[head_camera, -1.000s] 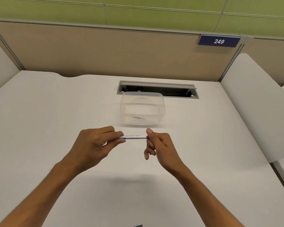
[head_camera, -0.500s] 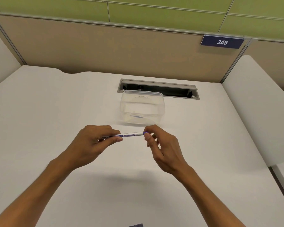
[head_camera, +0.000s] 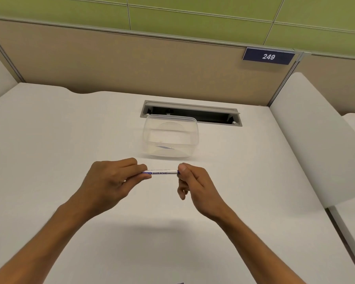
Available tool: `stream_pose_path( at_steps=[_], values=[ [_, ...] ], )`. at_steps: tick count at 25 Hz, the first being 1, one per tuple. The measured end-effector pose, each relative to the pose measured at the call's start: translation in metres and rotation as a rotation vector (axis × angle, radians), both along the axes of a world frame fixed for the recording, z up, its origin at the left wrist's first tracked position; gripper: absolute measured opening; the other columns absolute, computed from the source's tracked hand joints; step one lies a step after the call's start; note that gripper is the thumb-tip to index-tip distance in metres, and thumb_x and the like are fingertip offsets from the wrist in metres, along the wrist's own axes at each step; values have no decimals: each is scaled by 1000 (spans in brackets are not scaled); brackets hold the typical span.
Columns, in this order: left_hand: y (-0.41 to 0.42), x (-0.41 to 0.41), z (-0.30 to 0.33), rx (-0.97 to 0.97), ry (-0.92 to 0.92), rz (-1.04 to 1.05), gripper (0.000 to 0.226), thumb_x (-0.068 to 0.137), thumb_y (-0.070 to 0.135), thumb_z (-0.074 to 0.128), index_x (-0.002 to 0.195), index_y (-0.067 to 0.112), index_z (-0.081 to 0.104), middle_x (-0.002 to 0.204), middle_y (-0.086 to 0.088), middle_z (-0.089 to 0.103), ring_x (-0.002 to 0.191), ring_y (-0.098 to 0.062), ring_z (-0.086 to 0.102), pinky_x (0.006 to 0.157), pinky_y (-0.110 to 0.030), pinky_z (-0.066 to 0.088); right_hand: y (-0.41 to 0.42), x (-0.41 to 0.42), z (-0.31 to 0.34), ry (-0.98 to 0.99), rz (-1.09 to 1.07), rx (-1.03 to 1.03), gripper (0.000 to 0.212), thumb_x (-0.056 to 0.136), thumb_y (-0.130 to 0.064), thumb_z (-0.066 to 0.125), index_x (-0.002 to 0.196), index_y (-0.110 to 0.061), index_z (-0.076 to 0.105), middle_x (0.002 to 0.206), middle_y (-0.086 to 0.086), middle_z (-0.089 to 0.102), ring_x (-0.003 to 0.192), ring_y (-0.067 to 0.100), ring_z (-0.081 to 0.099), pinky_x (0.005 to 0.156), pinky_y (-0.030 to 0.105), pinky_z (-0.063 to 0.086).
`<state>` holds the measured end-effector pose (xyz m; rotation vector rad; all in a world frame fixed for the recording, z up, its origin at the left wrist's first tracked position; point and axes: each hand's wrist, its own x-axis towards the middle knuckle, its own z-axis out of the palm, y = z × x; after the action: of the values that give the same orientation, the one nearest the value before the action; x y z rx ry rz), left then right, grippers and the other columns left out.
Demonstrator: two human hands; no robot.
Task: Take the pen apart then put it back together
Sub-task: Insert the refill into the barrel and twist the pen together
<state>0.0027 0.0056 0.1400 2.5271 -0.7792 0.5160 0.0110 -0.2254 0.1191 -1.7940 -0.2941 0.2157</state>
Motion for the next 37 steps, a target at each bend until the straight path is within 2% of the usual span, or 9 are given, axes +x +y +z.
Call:
stream_pose_path(
  at_steps=[4, 6, 11, 16, 20, 25, 27, 32, 37],
  values=[
    [-5, 1, -2, 135, -101, -32, 26, 94, 35, 54, 87, 18, 72, 63, 6, 53, 45, -21, 42, 34, -30, 34, -8, 3, 6, 252, 14, 102, 46, 105, -22, 40, 61, -11, 34, 56, -2, 28, 43, 15, 41, 57, 28, 35],
    [-6, 3, -3, 81, -4, -13, 30, 95, 42, 49, 87, 23, 70, 63, 11, 50, 48, -16, 41, 38, -30, 35, -8, 0, 1, 86, -42, 5, 45, 105, -25, 41, 66, -3, 41, 56, 5, 38, 48, 16, 45, 56, 24, 39],
    [-4, 10, -9, -160, 278, -17, 29, 90, 53, 49, 82, 32, 67, 61, 14, 44, 54, -8, 38, 50, -21, 27, -18, -3, -6, -457, -105, -451, 24, 99, -43, 36, 87, -29, 51, 70, -11, 56, 62, 17, 58, 60, 39, 50],
    [-7, 8, -2, -392, 433, -130, 14, 87, 32, 65, 74, 30, 69, 55, 14, 42, 51, -7, 33, 51, -16, 25, -18, -2, -2, -679, -63, -487, 19, 101, -32, 35, 88, -25, 46, 72, -7, 53, 57, 19, 48, 50, 37, 45],
    [-4, 8, -1, -361, 310, -106, 22, 88, 40, 60, 79, 23, 71, 57, 12, 40, 52, -10, 36, 49, -24, 29, -12, -4, 2, -373, -36, -258, 33, 102, -32, 36, 76, -14, 43, 56, 4, 53, 53, 20, 46, 54, 31, 38],
    [-5, 5, 8, 150, -127, -37, 25, 92, 34, 58, 84, 16, 73, 59, 6, 51, 45, -21, 41, 36, -28, 32, -5, 1, 15, 212, -20, 132, 46, 105, -22, 40, 61, -16, 28, 55, -8, 24, 49, 17, 25, 50, 21, 35],
    [-5, 7, 6, 188, -170, -35, 25, 93, 33, 57, 85, 15, 73, 59, 2, 54, 43, -23, 42, 35, -28, 31, -4, 3, 16, 301, -34, 170, 45, 104, -24, 42, 61, -16, 31, 55, -7, 25, 50, 17, 25, 49, 20, 36],
    [-2, 12, 0, -93, 196, -28, 32, 90, 52, 49, 82, 29, 69, 60, 13, 46, 53, -10, 38, 47, -31, 34, -4, -3, 3, -246, -129, -208, 33, 103, -33, 37, 77, -16, 48, 59, -2, 49, 53, 17, 48, 57, 36, 44],
    [1, 9, 0, -322, 444, -84, 30, 84, 55, 56, 78, 30, 71, 55, 4, 48, 50, -10, 35, 48, -24, 27, -12, 0, -2, -738, -105, -551, 18, 101, -29, 35, 91, -22, 48, 76, -11, 49, 59, 9, 33, 48, 31, 37]
  ],
)
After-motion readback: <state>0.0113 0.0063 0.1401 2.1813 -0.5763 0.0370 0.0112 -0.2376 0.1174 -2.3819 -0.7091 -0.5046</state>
